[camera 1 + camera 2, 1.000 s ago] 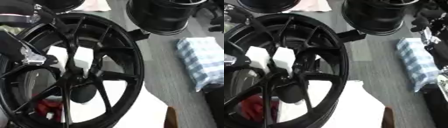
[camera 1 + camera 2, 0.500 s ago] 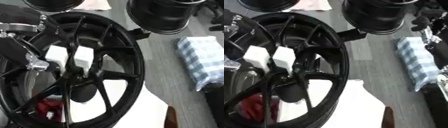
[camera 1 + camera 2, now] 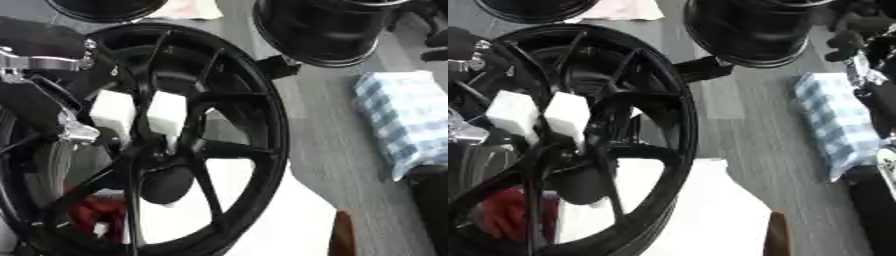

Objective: Pull the pin out of the wheel hub.

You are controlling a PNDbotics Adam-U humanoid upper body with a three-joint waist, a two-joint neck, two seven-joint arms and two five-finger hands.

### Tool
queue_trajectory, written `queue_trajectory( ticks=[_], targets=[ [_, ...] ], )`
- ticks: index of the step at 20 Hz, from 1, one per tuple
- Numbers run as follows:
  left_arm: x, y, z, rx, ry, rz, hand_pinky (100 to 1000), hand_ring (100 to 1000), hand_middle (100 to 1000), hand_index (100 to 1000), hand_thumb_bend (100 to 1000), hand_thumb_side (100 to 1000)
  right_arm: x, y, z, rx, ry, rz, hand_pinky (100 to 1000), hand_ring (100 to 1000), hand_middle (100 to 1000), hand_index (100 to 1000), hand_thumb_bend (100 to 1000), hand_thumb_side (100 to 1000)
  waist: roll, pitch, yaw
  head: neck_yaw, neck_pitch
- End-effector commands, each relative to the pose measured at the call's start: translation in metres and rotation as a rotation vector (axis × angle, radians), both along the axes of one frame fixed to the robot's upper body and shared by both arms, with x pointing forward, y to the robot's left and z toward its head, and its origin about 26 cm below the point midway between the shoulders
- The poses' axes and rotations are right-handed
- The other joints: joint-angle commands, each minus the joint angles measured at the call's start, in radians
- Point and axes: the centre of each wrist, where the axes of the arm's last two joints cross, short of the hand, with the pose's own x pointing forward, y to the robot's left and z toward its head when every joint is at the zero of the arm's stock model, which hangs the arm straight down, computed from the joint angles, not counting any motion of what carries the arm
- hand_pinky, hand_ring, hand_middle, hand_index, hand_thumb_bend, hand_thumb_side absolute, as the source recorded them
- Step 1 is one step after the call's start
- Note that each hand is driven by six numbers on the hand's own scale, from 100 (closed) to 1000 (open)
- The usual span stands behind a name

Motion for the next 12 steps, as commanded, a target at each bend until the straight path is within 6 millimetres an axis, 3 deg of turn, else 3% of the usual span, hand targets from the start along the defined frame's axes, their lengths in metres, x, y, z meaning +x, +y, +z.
queue_trajectory(
  ticks=[1,12],
  targets=[
    [-0.0009,0.0033,0.0098,-0.009,-0.027,0.008,960,835,723,882,374,695,-0.0015,0.0003,0.0086,-0.011,-0.026,0.006,632,679,587,686,251,347,0.004,-0.015,-0.003,0.001,-0.004],
    [0.0007,0.0041,0.0068,-0.02,-0.007,0.013,938,796,681,857,332,622,-0.0017,0.0003,0.0077,-0.004,-0.025,0.005,632,679,587,686,252,348,0.001,-0.014,-0.003,0.005,-0.001]
  ],
)
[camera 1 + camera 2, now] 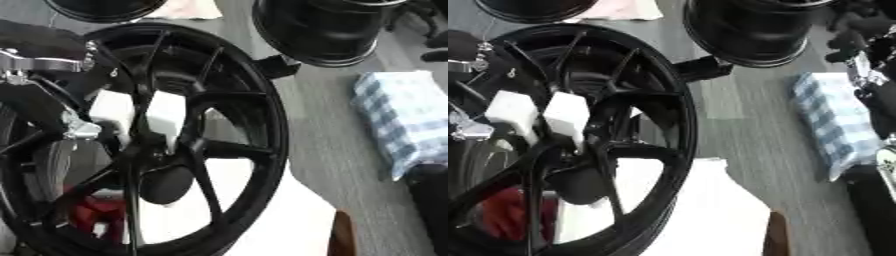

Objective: Pull the pin out of the wheel hub.

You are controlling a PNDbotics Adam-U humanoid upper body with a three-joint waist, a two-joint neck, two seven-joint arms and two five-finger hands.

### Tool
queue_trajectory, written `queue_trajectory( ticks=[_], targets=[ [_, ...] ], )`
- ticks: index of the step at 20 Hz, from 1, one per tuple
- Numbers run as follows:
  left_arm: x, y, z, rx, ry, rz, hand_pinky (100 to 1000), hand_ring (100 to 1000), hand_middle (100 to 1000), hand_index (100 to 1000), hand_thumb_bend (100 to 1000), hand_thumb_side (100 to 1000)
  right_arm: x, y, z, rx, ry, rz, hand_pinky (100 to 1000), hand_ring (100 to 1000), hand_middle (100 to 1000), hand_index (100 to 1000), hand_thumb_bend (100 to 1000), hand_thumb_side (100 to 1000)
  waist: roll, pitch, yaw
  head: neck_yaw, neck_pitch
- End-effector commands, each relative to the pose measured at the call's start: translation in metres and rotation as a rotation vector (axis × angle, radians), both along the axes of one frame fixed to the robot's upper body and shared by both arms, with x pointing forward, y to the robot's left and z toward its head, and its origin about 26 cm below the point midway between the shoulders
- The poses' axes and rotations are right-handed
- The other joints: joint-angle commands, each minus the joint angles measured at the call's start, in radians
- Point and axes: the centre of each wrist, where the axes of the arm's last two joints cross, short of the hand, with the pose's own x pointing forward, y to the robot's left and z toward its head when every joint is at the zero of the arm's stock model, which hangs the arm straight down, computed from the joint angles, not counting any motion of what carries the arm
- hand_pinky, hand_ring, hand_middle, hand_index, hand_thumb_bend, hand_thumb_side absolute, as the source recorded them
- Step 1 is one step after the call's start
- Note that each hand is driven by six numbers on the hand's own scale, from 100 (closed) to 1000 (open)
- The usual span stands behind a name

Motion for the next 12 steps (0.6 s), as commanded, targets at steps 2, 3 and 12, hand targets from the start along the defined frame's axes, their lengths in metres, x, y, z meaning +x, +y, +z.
queue_trajectory(
  ticks=[2,3,12],
  targets=[
    [-0.0018,0.003,0.0086,-0.009,-0.018,0.004,935,789,673,854,318,603,-0.0018,-0.0005,0.0088,-0.013,-0.025,0.002,632,679,588,686,250,350,0.002,-0.014,0.0,0.002,-0.002],
    [-0.0017,0.003,0.0083,-0.009,-0.016,0.004,933,787,671,853,319,602,-0.0018,-0.0005,0.0087,-0.013,-0.025,0.002,632,679,588,686,250,350,0.001,-0.014,0.001,0.002,-0.001],
    [0.0003,0.002,0.0048,0.002,-0.018,-0.001,924,770,659,845,317,568,-0.0019,-0.0003,0.0082,-0.006,-0.025,0.002,632,679,588,685,249,352,0.0,-0.014,0.0,0.004,-0.006]
  ],
)
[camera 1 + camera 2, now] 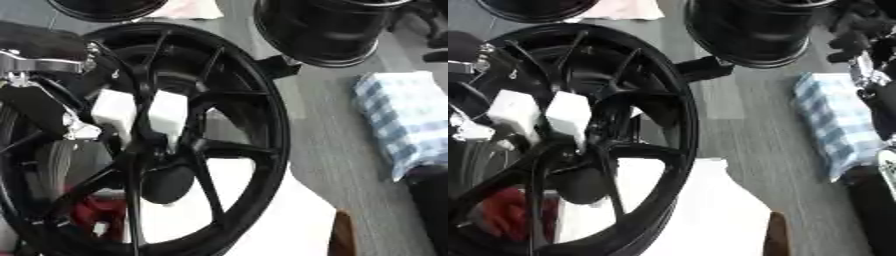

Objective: Pull the pin out of the wheel hub.

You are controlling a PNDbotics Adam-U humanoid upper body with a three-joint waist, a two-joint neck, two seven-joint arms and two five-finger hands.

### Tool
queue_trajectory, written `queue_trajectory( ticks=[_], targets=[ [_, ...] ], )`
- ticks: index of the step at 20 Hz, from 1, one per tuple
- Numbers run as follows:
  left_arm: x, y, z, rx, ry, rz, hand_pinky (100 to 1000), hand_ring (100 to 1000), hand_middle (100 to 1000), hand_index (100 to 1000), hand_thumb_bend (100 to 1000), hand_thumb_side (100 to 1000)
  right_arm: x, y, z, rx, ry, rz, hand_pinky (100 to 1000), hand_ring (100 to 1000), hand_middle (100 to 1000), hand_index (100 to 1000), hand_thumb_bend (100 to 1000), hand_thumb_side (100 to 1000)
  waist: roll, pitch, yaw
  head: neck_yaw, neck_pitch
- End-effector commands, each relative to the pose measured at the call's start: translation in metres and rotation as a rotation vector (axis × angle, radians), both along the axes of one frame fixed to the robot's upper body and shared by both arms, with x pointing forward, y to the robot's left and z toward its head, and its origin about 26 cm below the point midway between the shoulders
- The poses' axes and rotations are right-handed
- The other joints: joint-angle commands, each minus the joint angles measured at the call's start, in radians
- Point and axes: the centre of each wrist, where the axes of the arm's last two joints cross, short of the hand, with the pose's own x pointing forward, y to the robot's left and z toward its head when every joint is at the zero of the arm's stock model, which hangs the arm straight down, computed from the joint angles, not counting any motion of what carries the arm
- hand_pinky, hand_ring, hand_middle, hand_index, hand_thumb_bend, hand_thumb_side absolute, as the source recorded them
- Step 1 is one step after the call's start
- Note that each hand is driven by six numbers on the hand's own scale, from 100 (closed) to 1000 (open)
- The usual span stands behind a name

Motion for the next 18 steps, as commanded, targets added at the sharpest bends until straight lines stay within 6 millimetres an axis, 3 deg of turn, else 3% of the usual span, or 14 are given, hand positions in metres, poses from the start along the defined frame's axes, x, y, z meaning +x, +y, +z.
queue_trajectory(
  ticks=[1,7,12,15,18],
  targets=[
    [-0.0011,0.0005,0.0074,-0.001,-0.025,-0.002,921,765,651,842,322,564,-0.0019,-0.0009,0.0092,-0.014,-0.025,0.002,632,679,588,685,250,352,0.002,-0.014,0.0,0.003,-0.006],
    [-0.0004,-0.0011,0.0075,-0.002,-0.033,0.003,899,717,586,794,292,529,-0.0018,-0.0009,0.0093,-0.011,-0.026,0.001,632,678,588,685,249,353,0.003,-0.016,-0.002,0.003,-0.008],
    [0.0005,-0.0025,0.0071,-0.035,-0.039,0.009,871,638,503,715,203,475,-0.0019,-0.0011,0.0094,-0.008,-0.026,-0.001,632,678,589,685,254,353,0.004,-0.018,-0.002,0.003,-0.009],
    [0.0001,-0.0027,0.0071,-0.061,-0.04,0.012,841,573,427,637,129,335,-0.0022,-0.0017,0.0094,-0.006,-0.027,-0.005,631,678,589,684,255,353,0.005,-0.02,-0.001,0.003,-0.009],
    [-0.0012,-0.0026,0.0083,-0.102,-0.035,0.019,817,536,377,589,100,268,-0.0026,-0.0021,0.0086,-0.007,-0.023,-0.009,631,678,589,684,255,354,0.006,-0.022,0.001,0.001,-0.008]
  ],
)
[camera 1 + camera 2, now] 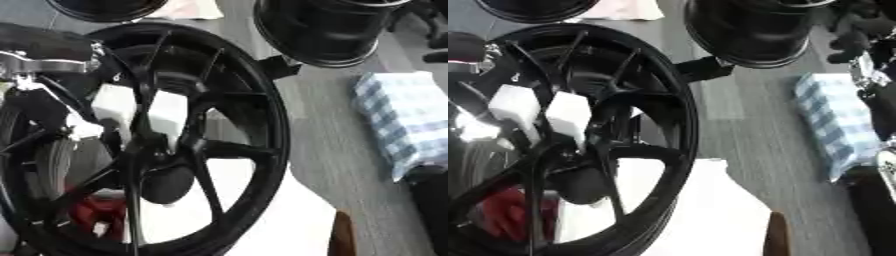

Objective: Pull the pin out of the wheel hub.

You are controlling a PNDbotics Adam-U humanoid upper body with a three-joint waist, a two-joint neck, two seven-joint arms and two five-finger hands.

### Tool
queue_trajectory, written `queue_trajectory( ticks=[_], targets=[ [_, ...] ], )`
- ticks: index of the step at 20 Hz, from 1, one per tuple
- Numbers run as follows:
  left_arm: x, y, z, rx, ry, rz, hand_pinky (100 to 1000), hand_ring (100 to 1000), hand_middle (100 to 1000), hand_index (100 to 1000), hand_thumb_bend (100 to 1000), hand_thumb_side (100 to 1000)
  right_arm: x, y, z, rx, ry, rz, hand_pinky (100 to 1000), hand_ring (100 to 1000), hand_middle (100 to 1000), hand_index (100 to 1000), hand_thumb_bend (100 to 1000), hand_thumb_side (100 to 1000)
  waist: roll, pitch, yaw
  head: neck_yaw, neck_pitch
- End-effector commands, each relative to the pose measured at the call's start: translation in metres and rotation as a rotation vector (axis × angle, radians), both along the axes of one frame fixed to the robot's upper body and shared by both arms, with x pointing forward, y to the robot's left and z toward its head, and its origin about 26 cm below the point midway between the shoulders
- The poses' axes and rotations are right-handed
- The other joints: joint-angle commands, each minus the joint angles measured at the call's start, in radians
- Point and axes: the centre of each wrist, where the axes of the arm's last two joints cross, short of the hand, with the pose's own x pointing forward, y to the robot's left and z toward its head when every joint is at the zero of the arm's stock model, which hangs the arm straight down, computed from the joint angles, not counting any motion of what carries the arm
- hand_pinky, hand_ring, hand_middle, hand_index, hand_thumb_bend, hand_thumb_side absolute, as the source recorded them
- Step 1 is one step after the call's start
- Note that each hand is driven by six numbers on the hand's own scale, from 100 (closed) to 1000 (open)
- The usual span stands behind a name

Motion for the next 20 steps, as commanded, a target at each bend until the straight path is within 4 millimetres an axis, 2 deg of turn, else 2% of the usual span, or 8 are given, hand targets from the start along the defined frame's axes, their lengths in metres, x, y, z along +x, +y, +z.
queue_trajectory(
  ticks=[1,4,14,15,16,18,20],
  targets=[
    [-0.005,0.002,0.013,-0.046,-0.028,0.008,813,531,368,580,100,256,-0.003,-0.002,0.008,-0.016,-0.022,-0.007,631,678,589,684,255,354,0.006,-0.023,0.002,-0.001,-0.006],
    [-0.008,0.001,0.018,-0.087,-0.021,0.016,803,515,339,550,100,210,-0.003,-0.003,0.007,-0.016,-0.017,-0.012,631,678,589,684,256,354,0.008,-0.025,0.007,-0.005,-0.002],
    [-0.014,0.0,0.022,-0.113,-0.011,0.023,803,515,339,550,100,210,-0.004,-0.003,0.007,-0.018,-0.015,-0.014,631,678,589,684,256,354,0.01,-0.026,0.009,-0.008,-0.001],
    [-0.014,0.0,0.022,-0.113,-0.011,0.024,801,510,332,543,100,188,-0.004,-0.003,0.007,-0.018,-0.015,-0.014,631,678,589,684,256,354,0.01,-0.026,0.009,-0.008,-0.001],
    [-0.014,0.001,0.025,-0.124,-0.017,0.028,801,460,247,492,100,196,-0.004,-0.004,0.007,-0.019,-0.012,-0.02,632,679,591,685,260,353,0.014,-0.032,0.015,-0.019,0.001],
    [-0.017,0.004,0.035,-0.192,-0.037,0.036,802,456,240,490,100,205,-0.007,-0.008,0.004,-0.02,-0.002,-0.043,632,679,591,685,260,353,0.016,-0.047,0.041,-0.042,0.009],
    [-0.021,0.013,0.046,-0.263,-0.059,0.062,805,450,229,488,100,225,-0.008,-0.01,0.003,-0.021,-0.001,-0.054,632,679,591,685,261,351,0.015,-0.052,0.049,-0.05,0.011]
  ],
)
